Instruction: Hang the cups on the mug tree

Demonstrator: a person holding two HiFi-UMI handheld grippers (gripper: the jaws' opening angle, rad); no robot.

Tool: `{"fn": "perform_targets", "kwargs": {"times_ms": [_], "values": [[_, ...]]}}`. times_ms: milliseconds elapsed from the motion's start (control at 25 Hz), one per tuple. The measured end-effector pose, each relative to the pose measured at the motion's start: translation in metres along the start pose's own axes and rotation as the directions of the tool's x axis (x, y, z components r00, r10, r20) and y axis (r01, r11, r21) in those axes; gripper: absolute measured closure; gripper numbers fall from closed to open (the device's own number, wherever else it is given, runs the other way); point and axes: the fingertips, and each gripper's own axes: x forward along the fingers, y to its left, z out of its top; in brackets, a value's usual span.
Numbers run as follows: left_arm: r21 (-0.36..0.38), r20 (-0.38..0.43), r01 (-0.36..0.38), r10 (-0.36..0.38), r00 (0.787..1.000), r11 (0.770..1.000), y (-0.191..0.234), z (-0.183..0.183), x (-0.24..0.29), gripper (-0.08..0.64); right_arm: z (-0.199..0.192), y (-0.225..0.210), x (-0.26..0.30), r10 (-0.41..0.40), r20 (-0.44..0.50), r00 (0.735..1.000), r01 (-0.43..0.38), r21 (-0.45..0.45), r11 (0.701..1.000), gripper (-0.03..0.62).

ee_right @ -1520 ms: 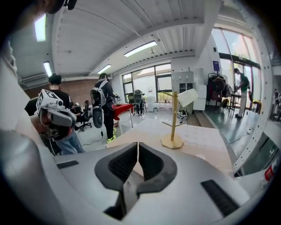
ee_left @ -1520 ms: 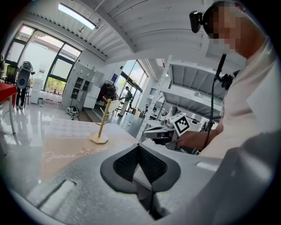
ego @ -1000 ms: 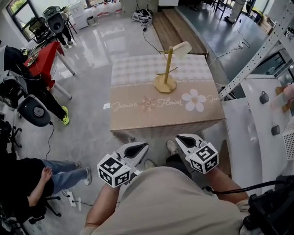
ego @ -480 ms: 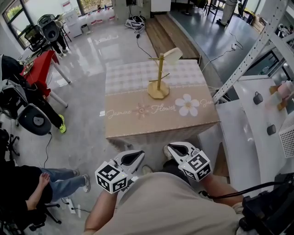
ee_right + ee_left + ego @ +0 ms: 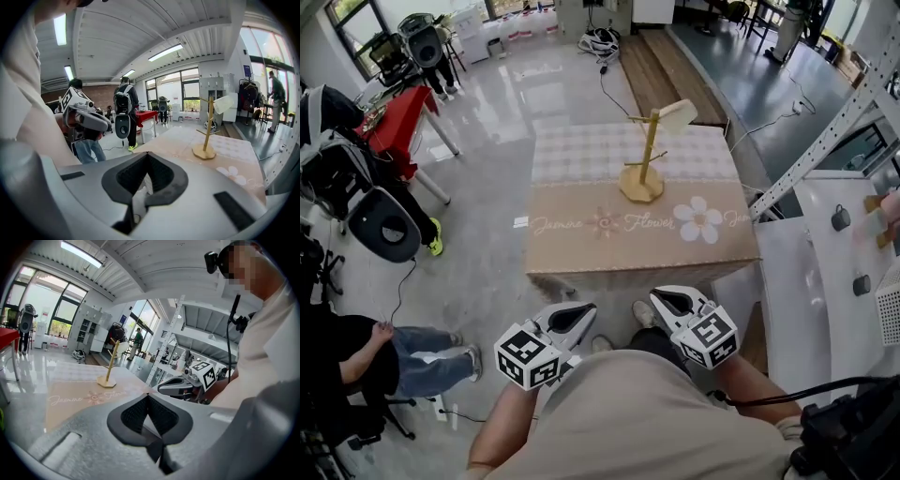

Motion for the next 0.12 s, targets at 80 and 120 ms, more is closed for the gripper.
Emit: {"fn": "perform_targets", "kwargs": {"times_ms": [80,120], "values": [[0.002,0.001,-0.013,0.013,1.000,1.000,0.0069,0.0010,-0.0048,0.554,0.0039,0.0001,0.0065,0.007,0.003,1.000,-0.007,-0.008,1.000,0.578],[0.003,0.001,-0.019,0.019,1.000,1.000,0.0104,0.0013,-0.0071,0.554,0.0060,0.0002,0.0098,0.010,0.005,1.000,-0.010,-0.012,1.000,0.578]]}}
